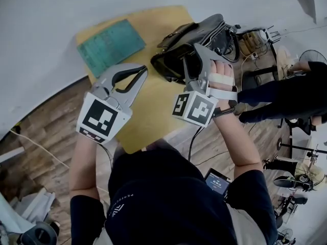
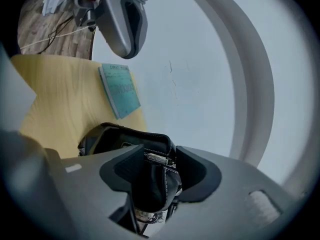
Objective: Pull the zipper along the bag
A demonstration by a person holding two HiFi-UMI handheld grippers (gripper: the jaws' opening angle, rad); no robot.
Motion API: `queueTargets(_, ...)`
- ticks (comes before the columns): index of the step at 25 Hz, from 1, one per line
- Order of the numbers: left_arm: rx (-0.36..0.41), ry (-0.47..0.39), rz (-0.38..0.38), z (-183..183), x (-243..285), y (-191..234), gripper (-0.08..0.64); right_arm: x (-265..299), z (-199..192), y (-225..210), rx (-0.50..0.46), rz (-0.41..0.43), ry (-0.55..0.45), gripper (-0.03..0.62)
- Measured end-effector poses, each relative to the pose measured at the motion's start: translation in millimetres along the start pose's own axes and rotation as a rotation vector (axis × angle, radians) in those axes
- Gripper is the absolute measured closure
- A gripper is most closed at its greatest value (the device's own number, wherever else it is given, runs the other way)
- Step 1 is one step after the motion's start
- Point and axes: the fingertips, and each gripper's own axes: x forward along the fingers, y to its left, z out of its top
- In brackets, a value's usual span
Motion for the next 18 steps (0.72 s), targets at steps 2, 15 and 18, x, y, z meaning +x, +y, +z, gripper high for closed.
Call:
queueTargets(2,-0.003,0.002,-0.003,-1,0,0,0.543,1,-1,1,-0.028,-0.044,0.002,0.39)
queueTargets(15,0.018,0.007,-0.028,2,5,-12,0.543,-10,0,-3,-0.009,-0.11,-0.052,0.465)
queueTargets(18,0.021,0.008,-0.03,2,8,-14,0.542,-14,-2,-7,0.024,-0.07,-0.063,0.469)
